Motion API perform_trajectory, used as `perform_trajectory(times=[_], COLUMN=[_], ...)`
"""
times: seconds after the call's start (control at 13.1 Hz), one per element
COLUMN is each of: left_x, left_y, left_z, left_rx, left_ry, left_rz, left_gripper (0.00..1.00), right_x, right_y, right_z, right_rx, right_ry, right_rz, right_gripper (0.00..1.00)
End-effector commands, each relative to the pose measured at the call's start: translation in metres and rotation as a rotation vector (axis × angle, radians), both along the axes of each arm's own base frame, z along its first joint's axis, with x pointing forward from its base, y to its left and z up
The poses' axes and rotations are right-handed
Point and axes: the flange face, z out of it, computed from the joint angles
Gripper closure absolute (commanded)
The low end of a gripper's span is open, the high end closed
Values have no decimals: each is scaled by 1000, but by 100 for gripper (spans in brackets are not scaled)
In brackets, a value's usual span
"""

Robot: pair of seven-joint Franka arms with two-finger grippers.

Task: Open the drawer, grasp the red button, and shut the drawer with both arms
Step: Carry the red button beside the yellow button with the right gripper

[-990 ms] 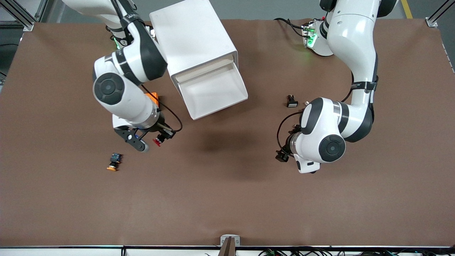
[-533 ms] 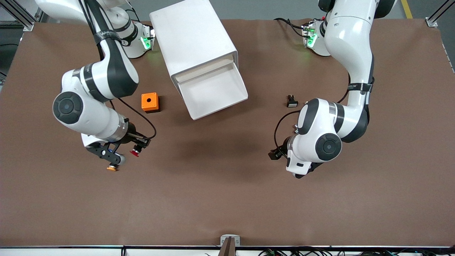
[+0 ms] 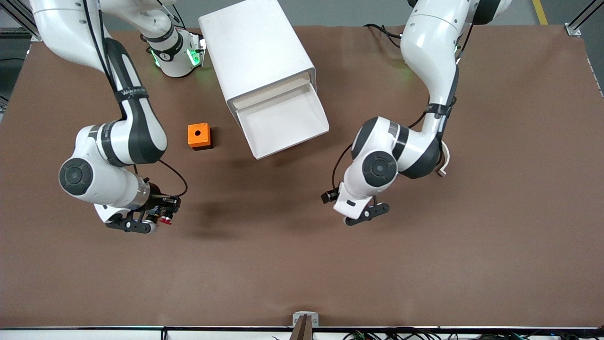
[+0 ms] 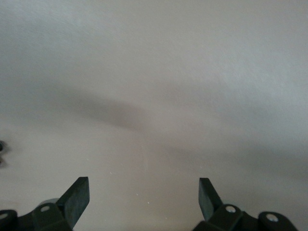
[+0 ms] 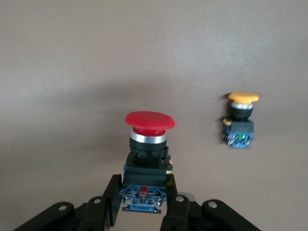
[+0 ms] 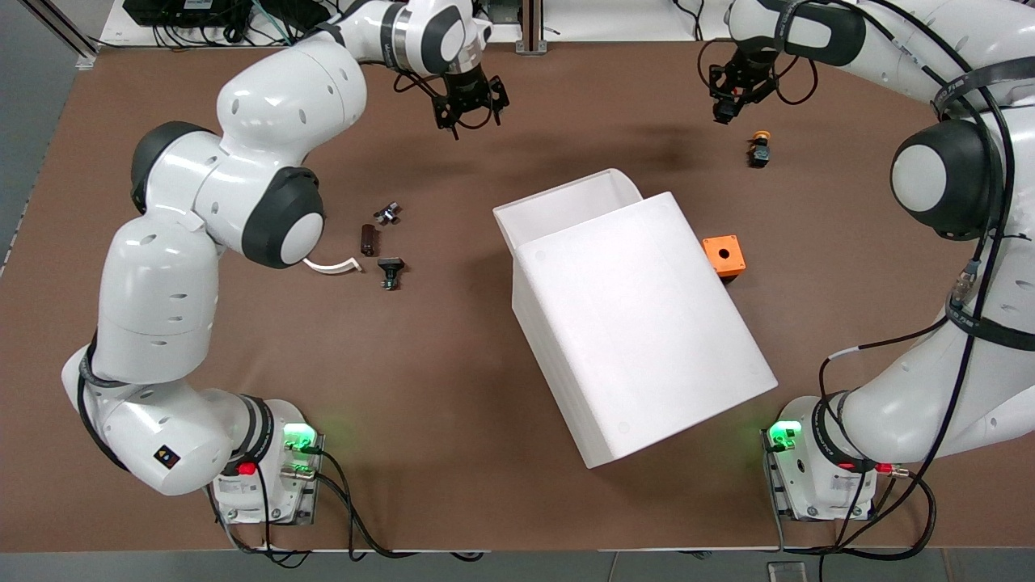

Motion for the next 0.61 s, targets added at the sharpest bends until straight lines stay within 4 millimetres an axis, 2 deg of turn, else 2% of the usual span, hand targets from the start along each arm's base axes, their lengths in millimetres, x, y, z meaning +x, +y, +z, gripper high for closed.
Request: perform_trajectory(times=[0.0,0.23,0.46,0.53], left_x=[-21,-44,-83,-93], left_y=[-24,-45,-83,-88], left_z=[-4,-13,-21,-28], left_rx=[10,25,52,65], left_ry=[-21,2,31,45], left_rz=[-32,-38,6,22], left_gripper=[0,0,0,0], right_x=[-10,-14,-18,-18], right_y=[-3,-9,-7,-7], right_z=[-38,-67,-90,-96], right_rx=[14,11,6,4], right_ry=[-6,-13,-13,-12], right_rz=[36,92,95,94], right_gripper=[96,96,94,93])
